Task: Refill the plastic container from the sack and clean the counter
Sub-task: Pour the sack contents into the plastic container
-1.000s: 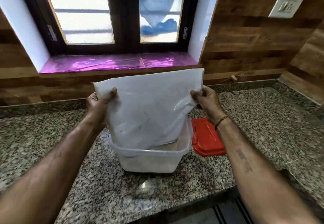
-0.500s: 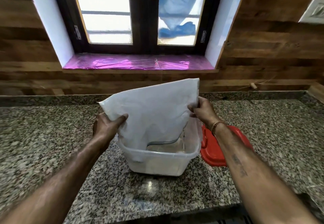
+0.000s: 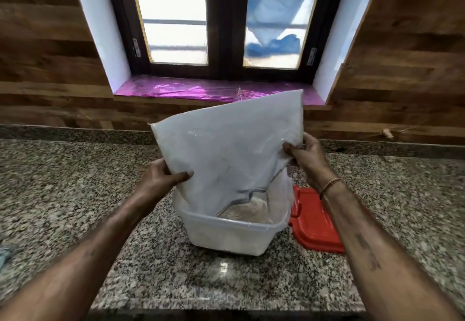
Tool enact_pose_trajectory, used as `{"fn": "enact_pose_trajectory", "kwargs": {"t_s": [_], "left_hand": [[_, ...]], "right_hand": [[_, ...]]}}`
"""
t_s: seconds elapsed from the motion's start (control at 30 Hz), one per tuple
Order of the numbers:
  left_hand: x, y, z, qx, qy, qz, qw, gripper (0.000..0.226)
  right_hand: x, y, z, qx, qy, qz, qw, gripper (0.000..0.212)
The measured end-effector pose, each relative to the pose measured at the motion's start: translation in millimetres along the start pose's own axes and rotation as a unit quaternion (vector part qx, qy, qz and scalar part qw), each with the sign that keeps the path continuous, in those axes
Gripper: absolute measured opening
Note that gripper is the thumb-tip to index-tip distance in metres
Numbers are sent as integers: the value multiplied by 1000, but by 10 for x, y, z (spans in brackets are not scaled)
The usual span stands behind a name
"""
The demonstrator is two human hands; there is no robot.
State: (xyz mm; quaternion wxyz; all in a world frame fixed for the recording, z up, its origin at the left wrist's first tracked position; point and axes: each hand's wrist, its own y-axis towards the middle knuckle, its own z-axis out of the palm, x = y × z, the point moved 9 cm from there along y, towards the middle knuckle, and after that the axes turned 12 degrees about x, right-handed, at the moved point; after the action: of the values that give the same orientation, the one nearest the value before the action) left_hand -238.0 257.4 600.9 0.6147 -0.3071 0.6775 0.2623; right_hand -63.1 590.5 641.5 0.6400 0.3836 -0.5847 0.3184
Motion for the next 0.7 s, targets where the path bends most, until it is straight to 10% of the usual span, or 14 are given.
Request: {"fn": "enact_pose_trajectory", "kwargs": {"t_s": [0.33, 0.7], "left_hand": [[-396, -11, -135, -142, -53, 89, 985, 21], [-301, 80, -141, -172, -98, 74, 977, 10]], "right_hand": [[-280, -78, -146, 69, -93, 42, 992, 9], [-286, -94, -273, 33, 31, 10, 999, 80]]}}
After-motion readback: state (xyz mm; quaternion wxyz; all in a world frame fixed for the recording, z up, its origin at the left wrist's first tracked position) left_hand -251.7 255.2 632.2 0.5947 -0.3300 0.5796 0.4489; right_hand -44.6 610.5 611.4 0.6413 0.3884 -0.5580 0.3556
